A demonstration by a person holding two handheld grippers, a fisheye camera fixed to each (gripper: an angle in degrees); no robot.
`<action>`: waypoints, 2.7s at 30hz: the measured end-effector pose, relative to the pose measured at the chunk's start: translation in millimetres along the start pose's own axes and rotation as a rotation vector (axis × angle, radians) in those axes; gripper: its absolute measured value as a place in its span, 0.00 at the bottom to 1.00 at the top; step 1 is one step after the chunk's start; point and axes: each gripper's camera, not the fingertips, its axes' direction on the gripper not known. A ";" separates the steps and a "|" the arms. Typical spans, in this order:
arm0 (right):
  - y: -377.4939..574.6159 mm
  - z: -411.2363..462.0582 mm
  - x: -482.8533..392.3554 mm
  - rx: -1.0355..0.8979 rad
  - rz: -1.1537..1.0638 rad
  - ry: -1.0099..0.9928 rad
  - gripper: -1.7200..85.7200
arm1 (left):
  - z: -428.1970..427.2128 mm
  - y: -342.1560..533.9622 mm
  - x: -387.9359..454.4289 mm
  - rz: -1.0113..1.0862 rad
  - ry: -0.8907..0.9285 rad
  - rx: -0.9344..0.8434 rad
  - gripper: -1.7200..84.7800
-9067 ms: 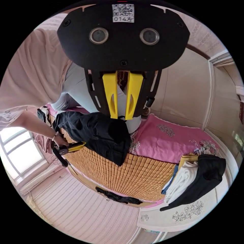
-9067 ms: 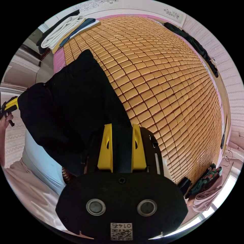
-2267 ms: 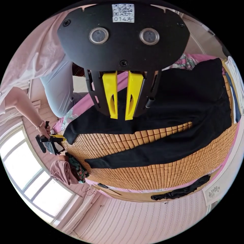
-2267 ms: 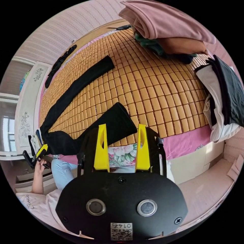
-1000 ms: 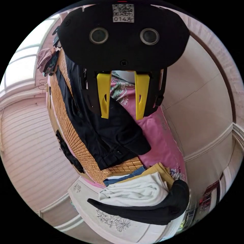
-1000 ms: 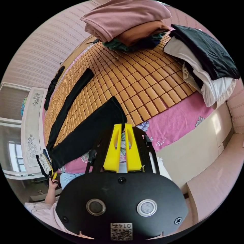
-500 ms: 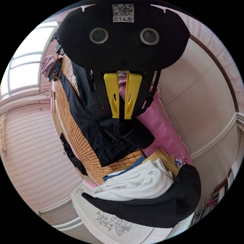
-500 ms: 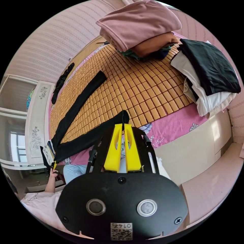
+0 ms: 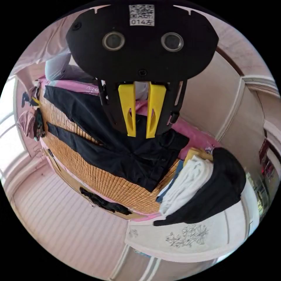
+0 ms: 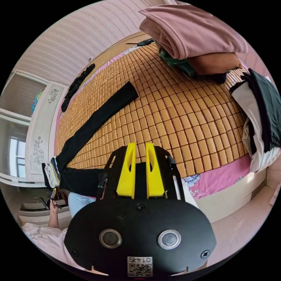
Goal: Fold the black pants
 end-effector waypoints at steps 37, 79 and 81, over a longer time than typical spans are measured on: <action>25.3 49.5 -196.5 -0.189 -0.462 0.555 0.15 | 56.5 -33.1 144.3 0.213 0.205 -0.134 0.08; 99.9 -1.3 -42.7 -0.045 0.092 -0.020 0.03 | -32.8 -5.0 -140.1 -0.616 0.187 -0.099 0.17; 98.2 -7.8 -41.7 -0.038 0.078 -0.020 0.03 | -23.4 -7.3 -143.4 -0.646 0.174 -0.119 0.16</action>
